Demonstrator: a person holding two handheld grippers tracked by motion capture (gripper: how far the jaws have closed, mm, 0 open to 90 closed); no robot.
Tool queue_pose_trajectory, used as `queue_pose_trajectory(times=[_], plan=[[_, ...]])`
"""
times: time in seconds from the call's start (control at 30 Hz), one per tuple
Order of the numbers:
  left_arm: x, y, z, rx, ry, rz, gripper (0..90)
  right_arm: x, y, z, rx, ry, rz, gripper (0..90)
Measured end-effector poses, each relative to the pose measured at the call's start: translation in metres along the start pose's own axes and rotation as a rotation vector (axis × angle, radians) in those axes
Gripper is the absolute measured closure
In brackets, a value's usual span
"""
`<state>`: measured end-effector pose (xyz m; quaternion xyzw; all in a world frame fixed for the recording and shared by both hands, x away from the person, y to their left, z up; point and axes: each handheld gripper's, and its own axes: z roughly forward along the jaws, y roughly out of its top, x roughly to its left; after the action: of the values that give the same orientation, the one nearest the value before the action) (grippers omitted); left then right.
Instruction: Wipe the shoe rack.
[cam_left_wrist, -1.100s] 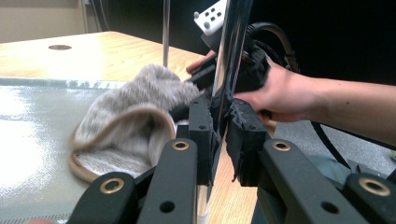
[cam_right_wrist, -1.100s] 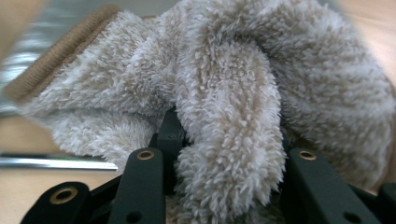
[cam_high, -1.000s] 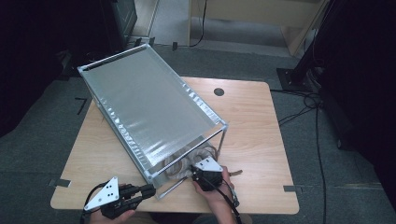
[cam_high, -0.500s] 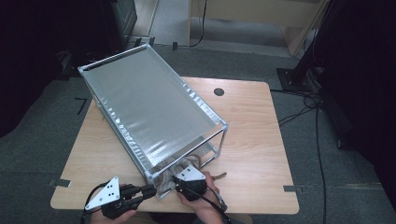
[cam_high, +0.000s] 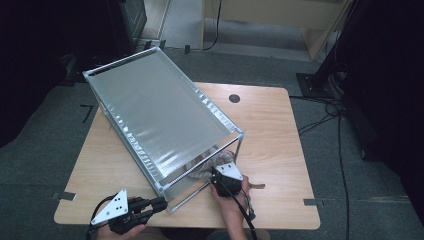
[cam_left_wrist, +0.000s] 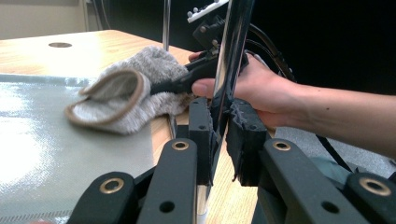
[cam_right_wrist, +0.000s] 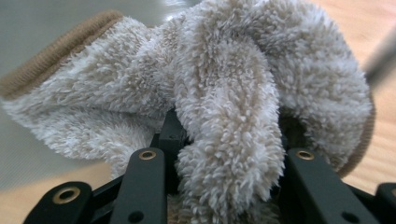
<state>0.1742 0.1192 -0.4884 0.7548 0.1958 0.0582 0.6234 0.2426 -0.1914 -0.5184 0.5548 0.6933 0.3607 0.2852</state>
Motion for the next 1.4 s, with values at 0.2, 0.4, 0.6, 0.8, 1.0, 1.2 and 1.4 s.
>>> queue_pose_trajectory(times=[0.2, 0.4, 0.6, 0.8, 1.0, 1.2, 1.4], plan=[[-0.001, 0.000, 0.000, 0.000, 0.003, 0.002, 80.5, 0.005, -0.001, 0.000, 0.005, -0.023, -0.050, 63.9], [0.000, -0.001, 0.001, -0.001, -0.004, -0.004, 80.4, 0.006, -0.005, -0.007, 0.023, 0.137, -0.041, 64.0], [-0.001, 0.000, 0.001, 0.003, 0.005, 0.000, 80.4, 0.048, -0.013, -0.020, 0.068, 0.355, -0.122, 63.8], [-0.001, -0.001, 0.002, 0.004, 0.004, -0.001, 80.4, 0.082, -0.018, -0.033, 0.083, 0.452, -0.217, 64.0], [0.000, -0.001, 0.002, 0.005, 0.007, 0.002, 80.4, 0.074, -0.012, -0.041, 0.111, 0.479, -0.181, 64.8], [-0.001, -0.001, 0.002, 0.005, 0.012, 0.001, 80.4, 0.061, 0.004, -0.058, 0.073, 0.515, -0.188, 65.0], [-0.002, 0.000, 0.002, 0.011, 0.018, 0.003, 80.5, 0.066, -0.011, -0.047, 0.171, 0.497, -0.283, 64.8]])
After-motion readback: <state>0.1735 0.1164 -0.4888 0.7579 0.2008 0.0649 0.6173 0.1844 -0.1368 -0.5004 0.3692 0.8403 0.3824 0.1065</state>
